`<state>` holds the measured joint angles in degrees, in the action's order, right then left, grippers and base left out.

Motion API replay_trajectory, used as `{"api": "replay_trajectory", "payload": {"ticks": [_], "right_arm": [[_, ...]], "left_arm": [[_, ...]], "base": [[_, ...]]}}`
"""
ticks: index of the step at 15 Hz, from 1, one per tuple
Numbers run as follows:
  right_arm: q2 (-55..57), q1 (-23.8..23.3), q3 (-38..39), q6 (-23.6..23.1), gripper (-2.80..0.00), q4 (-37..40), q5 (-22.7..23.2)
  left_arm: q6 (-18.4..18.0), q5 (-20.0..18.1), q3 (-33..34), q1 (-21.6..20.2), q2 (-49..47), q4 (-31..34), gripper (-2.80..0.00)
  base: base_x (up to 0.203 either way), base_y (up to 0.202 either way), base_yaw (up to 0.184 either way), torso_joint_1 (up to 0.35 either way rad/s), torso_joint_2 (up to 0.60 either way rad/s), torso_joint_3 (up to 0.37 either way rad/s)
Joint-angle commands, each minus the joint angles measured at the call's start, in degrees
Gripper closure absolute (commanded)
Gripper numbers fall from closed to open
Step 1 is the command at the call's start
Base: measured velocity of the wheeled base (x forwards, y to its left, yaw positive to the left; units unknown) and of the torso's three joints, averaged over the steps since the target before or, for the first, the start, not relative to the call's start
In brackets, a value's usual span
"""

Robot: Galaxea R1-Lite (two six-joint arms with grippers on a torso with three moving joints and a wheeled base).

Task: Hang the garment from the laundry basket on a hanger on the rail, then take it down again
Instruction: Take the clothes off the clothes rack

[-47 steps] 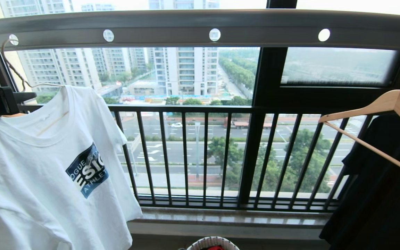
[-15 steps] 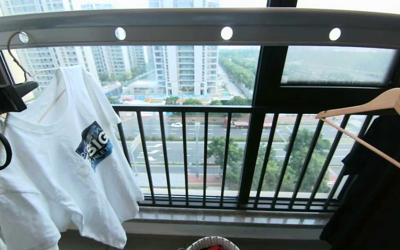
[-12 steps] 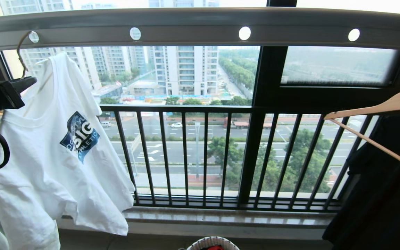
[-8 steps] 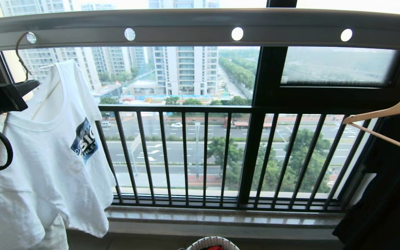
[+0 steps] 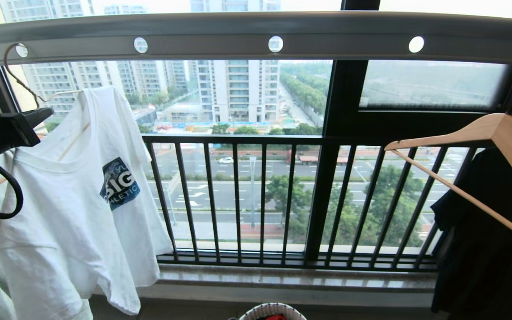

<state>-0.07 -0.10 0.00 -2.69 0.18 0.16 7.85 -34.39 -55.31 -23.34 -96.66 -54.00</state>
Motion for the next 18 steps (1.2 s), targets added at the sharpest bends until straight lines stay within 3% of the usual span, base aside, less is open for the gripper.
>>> {"api": "replay_trajectory", "payload": {"ticks": [1,6,12,18], "right_arm": [[0.0,0.0,0.0,0.0,0.0,0.0,0.0],[0.0,0.0,0.0,0.0,0.0,0.0,0.0],[0.0,0.0,0.0,0.0,0.0,0.0,0.0],[0.0,0.0,0.0,0.0,0.0,0.0,0.0]], "left_arm": [[0.5,-0.3,0.8,-0.2,-2.9,-4.2,0.0],[0.8,-2.6,0.9,-1.9,-4.6,-5.4,0.0],[3.9,-2.8,2.0,-2.2,-4.9,-12.2,0.0],[4.2,-2.8,2.0,-3.9,-3.8,-12.8,0.0]], "base": [[0.0,0.0,0.0,0.0,0.0,0.0],[0.0,0.0,0.0,0.0,0.0,0.0],[0.0,0.0,0.0,0.0,0.0,0.0],[0.0,0.0,0.0,0.0,0.0,0.0]]}}
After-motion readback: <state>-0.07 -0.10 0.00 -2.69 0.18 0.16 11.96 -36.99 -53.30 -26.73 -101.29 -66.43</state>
